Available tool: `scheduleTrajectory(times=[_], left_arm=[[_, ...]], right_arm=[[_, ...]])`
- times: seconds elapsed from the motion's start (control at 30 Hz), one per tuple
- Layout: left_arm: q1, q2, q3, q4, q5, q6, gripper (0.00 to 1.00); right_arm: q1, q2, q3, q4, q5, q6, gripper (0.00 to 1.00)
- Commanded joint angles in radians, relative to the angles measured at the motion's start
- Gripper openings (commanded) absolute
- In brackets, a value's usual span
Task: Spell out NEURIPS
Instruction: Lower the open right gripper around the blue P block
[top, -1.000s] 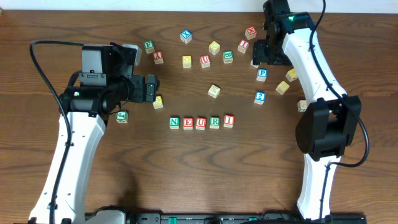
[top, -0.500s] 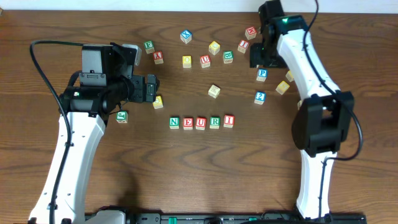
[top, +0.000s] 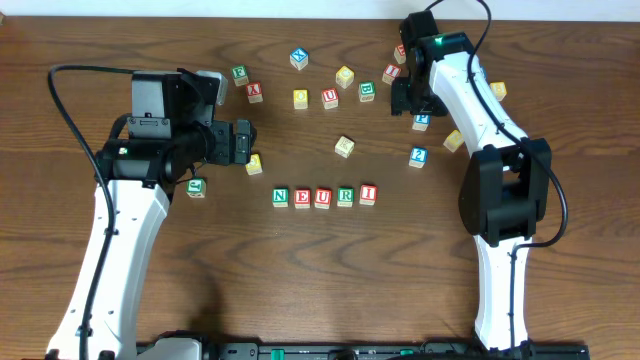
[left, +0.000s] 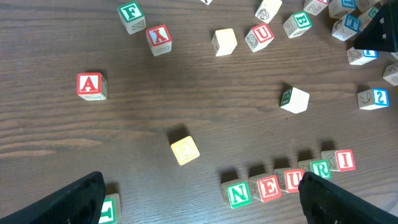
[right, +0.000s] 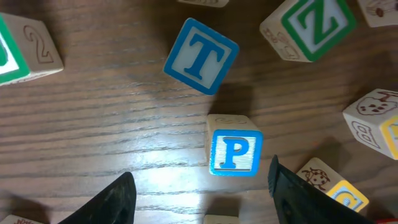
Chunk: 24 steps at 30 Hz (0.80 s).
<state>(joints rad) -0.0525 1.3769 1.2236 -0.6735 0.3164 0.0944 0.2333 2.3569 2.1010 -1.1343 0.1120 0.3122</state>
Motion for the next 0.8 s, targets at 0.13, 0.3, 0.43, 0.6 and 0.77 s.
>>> scheduleTrajectory(times=[0.13, 0.3, 0.43, 0.6, 0.77], left_arm=[[0.003, -0.009, 0.024, 0.000, 0.012, 0.006, 0.98], [0.003, -0.009, 0.024, 0.000, 0.012, 0.006, 0.98], [0.003, -0.009, 0.024, 0.000, 0.012, 0.006, 0.98], [0.003, -0.009, 0.024, 0.000, 0.012, 0.006, 0.98], [0.003, -0.009, 0.024, 0.000, 0.012, 0.006, 0.98]], right_arm=[[0.003, 0.002, 0.013, -0.003, 0.054, 0.059, 0.64], [0.002, 0.002, 0.011, -0.019, 0.084, 0.099, 0.64], [0.002, 0.002, 0.011, -0.026, 0.098, 0.116, 0.63], [0.001, 0.002, 0.010, -0.029, 0.099, 0.121, 0.63], [0.001, 0.002, -0.015, -0.026, 0.099, 0.126, 0.63]])
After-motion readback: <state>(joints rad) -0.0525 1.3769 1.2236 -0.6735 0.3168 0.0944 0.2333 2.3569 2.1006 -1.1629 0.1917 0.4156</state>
